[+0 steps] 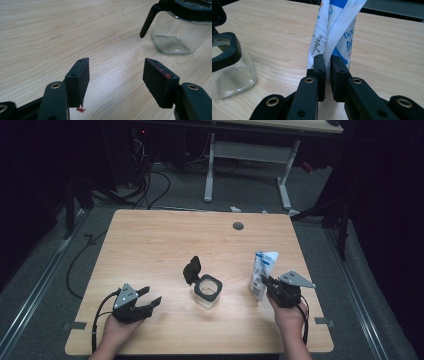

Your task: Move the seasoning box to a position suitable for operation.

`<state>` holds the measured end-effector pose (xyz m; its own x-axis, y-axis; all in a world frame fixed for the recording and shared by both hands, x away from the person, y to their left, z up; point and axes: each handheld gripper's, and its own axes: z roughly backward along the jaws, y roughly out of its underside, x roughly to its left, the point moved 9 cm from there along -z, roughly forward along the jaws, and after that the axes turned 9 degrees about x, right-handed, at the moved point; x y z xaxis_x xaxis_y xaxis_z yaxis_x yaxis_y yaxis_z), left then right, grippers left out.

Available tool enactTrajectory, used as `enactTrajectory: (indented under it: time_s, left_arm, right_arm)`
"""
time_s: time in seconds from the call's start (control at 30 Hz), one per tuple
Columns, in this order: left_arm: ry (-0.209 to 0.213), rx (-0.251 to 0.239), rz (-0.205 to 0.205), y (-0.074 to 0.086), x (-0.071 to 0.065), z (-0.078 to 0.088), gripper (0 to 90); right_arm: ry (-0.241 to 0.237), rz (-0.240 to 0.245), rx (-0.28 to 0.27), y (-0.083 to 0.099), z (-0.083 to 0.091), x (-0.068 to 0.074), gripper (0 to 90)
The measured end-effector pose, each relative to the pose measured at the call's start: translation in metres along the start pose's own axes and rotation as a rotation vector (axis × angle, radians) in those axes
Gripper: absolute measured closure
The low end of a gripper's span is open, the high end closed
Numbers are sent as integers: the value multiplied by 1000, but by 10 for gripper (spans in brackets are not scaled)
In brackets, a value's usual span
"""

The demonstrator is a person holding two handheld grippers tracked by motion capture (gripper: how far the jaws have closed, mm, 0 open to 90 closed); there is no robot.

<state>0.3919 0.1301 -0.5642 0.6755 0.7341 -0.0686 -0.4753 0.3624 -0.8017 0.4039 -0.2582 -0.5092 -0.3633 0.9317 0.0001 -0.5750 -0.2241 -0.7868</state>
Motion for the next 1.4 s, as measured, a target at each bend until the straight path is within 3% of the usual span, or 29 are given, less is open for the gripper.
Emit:
enactTrajectory:
  time_s: [0.8, 1.4]
  left_arm:
    - [13, -19, -4, -2, -4, 1, 384]
    - [23, -15, -13, -1, -9, 0, 384]
  right_arm:
    - [-129, 37, 99, -7, 13, 9, 861]
    - [-159, 100, 184, -12, 21, 22, 877]
